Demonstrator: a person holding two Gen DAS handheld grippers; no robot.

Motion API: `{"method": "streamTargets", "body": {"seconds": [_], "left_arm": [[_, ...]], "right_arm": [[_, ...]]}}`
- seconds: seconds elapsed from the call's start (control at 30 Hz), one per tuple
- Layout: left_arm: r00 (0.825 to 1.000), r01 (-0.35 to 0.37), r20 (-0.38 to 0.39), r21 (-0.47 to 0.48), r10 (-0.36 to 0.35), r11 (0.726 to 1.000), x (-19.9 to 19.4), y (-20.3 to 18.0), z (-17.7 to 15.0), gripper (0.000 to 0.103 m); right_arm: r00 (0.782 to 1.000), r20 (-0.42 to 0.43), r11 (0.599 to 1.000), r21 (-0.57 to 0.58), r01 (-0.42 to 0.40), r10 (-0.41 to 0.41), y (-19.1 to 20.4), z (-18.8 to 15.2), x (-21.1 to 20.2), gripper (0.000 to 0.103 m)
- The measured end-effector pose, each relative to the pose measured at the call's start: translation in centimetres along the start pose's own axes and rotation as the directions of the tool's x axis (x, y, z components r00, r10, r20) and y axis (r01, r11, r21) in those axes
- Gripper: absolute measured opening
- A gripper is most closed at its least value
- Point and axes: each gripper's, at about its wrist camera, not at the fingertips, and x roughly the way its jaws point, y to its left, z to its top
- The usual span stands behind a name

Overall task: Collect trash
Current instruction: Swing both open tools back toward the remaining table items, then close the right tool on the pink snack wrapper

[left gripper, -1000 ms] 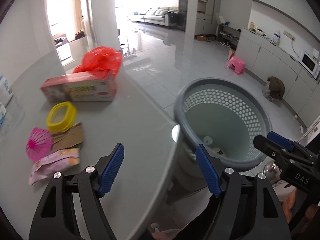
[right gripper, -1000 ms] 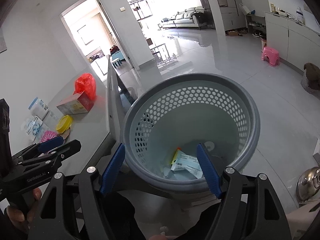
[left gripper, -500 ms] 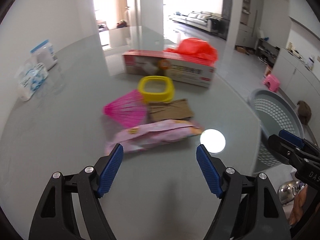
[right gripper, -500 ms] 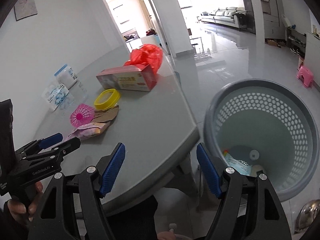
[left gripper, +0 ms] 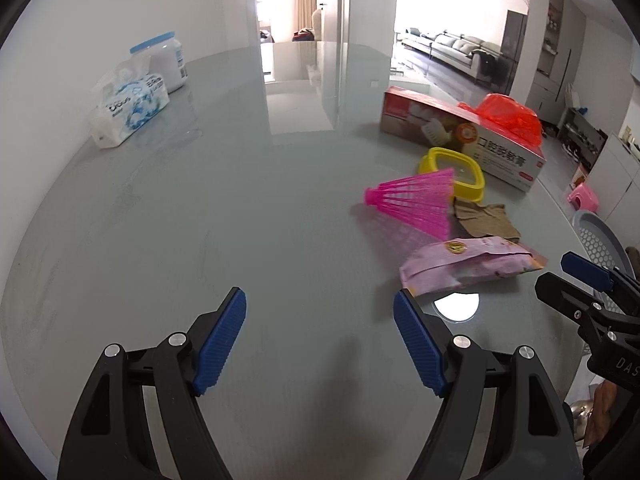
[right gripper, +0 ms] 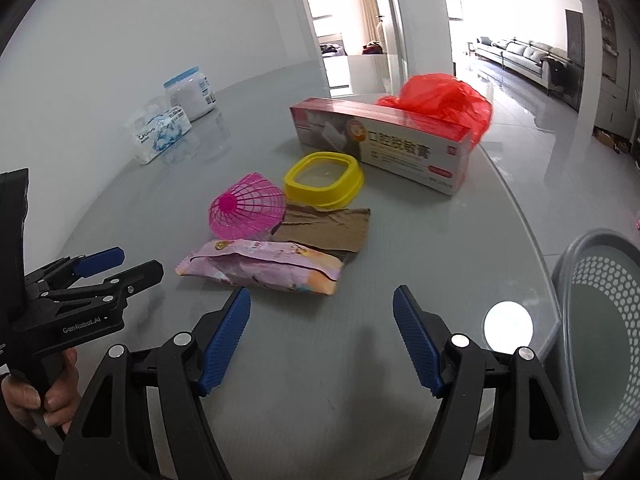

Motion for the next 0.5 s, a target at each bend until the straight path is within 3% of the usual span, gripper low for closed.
{"method": "streamTargets", "body": {"seconds": [0.17, 0.5], "left_arm": [[1.000, 0.001, 0.008, -0.024, 0.000, 1.000, 0.0, 1.5, 0.0, 0.075], [1.000, -0.001, 0.000, -0.060, 0.001, 0.998, 0.6, 3.4, -0.3, 0.075]], "right_arm": [[1.000, -0.012, 0.995, -0.103, 0.001, -0.003, 2.3, 1.0, 1.8, 0.071], [0.998, -0.051, 0.984, -0.179, 0.012, -0.021, 3.6, 1.6, 4.7, 0.071]]}}
